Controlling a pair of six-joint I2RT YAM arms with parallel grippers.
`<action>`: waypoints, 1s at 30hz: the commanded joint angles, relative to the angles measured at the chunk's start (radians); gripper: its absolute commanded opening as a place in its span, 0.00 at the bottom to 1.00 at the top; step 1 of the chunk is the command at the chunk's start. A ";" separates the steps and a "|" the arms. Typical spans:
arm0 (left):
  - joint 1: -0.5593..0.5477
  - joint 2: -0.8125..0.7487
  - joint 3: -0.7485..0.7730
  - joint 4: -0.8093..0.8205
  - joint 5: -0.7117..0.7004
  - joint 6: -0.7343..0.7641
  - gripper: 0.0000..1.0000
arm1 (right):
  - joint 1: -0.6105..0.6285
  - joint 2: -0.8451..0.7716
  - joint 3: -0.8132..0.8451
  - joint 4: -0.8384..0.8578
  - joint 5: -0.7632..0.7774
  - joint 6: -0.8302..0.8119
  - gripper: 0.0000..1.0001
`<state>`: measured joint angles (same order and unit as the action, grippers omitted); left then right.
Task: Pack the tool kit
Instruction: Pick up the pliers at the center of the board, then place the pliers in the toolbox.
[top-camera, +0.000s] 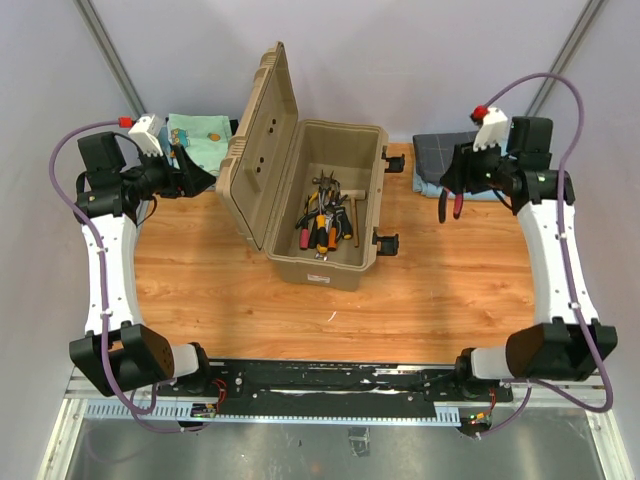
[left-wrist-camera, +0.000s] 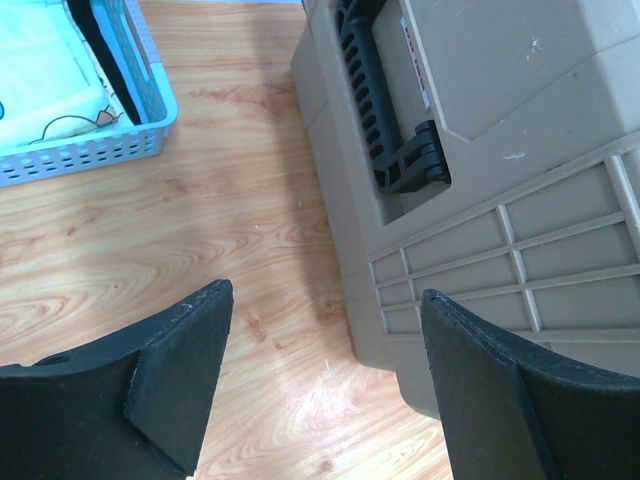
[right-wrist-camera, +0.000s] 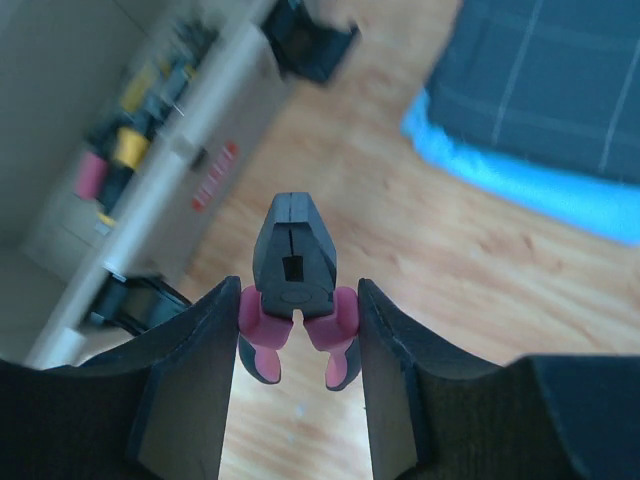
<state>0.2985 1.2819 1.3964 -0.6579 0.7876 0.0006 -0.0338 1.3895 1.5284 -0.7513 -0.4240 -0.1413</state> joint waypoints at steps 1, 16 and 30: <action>-0.004 -0.010 0.015 -0.002 0.019 0.002 0.80 | 0.008 -0.068 0.015 0.301 -0.206 0.281 0.01; -0.004 -0.030 0.008 -0.003 0.021 -0.001 0.80 | 0.489 0.208 0.102 0.680 -0.042 0.474 0.01; -0.004 -0.070 -0.025 -0.001 0.021 -0.009 0.80 | 0.610 0.651 0.375 0.238 0.293 0.560 0.01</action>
<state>0.2985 1.2259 1.3777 -0.6609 0.7887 -0.0040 0.5510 1.9598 1.8389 -0.4122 -0.2123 0.3477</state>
